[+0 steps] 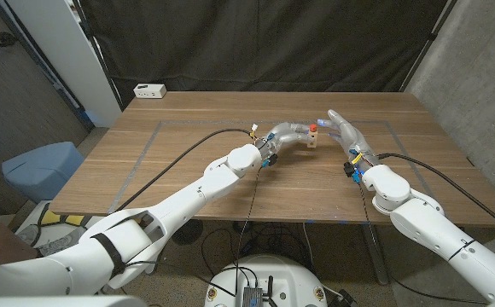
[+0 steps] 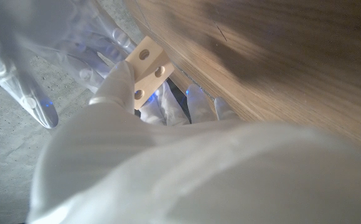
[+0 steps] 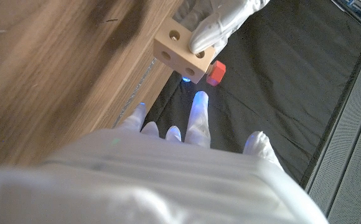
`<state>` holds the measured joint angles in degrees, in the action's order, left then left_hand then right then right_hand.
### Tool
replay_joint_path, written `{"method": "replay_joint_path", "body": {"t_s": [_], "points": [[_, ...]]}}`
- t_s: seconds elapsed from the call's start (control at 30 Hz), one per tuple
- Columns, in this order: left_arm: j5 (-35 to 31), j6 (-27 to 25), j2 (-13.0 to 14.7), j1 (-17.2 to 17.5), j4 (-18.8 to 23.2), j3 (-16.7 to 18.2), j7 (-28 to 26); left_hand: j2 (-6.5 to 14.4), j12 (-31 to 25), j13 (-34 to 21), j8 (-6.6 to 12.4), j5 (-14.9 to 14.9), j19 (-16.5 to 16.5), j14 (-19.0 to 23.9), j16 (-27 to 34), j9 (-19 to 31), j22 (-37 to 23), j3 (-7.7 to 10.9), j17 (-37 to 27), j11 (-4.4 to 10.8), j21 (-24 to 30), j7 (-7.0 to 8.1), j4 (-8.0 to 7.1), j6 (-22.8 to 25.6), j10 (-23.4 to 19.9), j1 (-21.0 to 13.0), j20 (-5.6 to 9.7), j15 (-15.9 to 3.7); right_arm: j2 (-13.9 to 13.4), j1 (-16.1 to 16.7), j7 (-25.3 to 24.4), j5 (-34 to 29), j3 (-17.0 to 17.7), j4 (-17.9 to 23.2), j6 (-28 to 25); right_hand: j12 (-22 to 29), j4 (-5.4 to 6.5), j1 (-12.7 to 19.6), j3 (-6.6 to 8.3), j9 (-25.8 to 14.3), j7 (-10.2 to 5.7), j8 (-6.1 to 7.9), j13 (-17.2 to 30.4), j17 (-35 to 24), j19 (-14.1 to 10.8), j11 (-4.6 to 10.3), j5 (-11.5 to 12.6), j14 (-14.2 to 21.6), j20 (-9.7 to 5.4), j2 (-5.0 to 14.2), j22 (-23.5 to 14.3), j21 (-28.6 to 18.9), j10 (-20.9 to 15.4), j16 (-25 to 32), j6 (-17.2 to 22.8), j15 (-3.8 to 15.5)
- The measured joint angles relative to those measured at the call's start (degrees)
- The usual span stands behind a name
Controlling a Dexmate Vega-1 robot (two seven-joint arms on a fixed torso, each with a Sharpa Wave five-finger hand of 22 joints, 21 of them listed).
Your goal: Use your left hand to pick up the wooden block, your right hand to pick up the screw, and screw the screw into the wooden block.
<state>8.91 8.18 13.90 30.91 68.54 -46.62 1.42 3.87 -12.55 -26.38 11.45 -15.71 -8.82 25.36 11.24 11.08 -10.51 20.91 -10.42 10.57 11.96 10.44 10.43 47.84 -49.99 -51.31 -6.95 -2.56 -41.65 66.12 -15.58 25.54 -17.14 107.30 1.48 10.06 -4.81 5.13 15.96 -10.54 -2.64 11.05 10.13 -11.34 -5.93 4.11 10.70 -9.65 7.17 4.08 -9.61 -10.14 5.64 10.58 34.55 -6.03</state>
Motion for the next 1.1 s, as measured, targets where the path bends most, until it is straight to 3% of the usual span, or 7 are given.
{"method": "replay_joint_path", "body": {"t_s": [0.33,1.1], "points": [[-0.02,-0.02,0.19,0.07,0.35,0.00,-0.02,0.00,0.00,0.00,0.01,0.06,0.00,0.00,0.00,-0.01,0.00,0.00,0.00,-0.04,0.00,0.00,0.00,0.00,-0.04,0.00,0.00,0.00,0.10,-0.48,0.30,0.23,-0.60,-0.51,0.45,0.58,0.20,-0.22,0.20,0.01,0.29,1.28,0.00,0.13,0.00,0.72,0.41,0.22,0.00,0.23,0.00,-0.27,-1.80,0.27,4.76,0.21],[0.49,0.59,-0.55,-0.59,-1.80,0.06,0.84,-0.01,0.00,0.00,-0.07,0.00,0.00,0.00,0.00,0.00,0.00,0.00,0.00,-0.02,0.00,0.00,0.00,0.00,-0.02,0.01,0.00,0.00,0.17,-0.62,-0.56,-0.01,-0.96,-0.28,0.05,1.20,-0.11,0.10,0.59,0.06,0.97,1.72,0.01,0.43,-1.05,1.16,0.57,1.37,0.00,0.55,0.00,-0.72,-4.80,0.72,8.76,0.92]]}}
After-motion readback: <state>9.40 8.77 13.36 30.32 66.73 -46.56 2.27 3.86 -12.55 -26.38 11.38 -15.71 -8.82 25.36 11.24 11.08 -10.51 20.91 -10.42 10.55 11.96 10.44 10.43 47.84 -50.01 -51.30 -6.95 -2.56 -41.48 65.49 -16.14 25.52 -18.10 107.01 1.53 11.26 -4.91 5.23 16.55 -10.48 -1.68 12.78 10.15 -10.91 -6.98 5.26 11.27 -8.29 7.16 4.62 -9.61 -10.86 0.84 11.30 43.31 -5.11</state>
